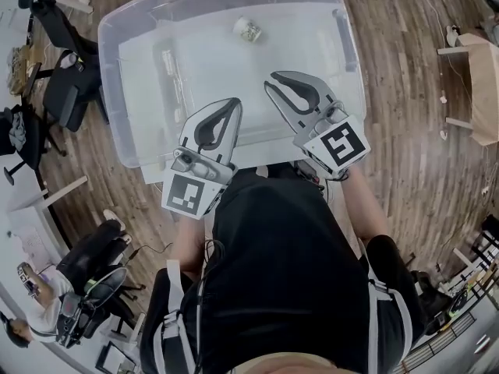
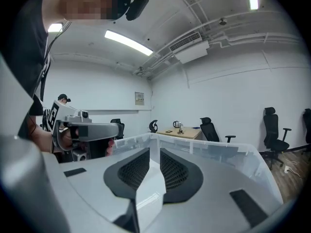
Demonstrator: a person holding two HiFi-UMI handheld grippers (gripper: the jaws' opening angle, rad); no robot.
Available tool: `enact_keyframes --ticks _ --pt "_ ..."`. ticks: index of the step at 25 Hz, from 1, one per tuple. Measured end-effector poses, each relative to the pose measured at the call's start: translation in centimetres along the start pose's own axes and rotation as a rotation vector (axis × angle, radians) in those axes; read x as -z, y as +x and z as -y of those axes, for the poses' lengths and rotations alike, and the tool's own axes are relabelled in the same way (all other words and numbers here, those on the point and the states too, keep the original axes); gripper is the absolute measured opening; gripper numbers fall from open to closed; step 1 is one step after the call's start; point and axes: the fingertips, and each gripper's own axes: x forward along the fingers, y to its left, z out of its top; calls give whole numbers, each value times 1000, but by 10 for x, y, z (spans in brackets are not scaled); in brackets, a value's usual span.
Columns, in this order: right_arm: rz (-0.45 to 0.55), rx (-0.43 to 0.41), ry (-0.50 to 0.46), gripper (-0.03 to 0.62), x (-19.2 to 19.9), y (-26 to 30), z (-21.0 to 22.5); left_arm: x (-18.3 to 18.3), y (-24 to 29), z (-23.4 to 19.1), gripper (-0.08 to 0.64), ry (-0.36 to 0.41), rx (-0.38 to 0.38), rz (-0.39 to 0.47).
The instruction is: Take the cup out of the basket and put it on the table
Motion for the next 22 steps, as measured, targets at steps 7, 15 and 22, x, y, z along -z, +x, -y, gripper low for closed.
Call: enact_keyframes --ticks 7,15,22 --pt "-120 11 -55 124 19 34 25 2 -6 -13 17 -1 2 -18" --pt "-243 7 -80 161 51 66 59 3 -15 -24 18 -5 -19 -18" --pt "-341 -15 -104 175 79 95 78 2 -18 -30 18 -13 -30 -6"
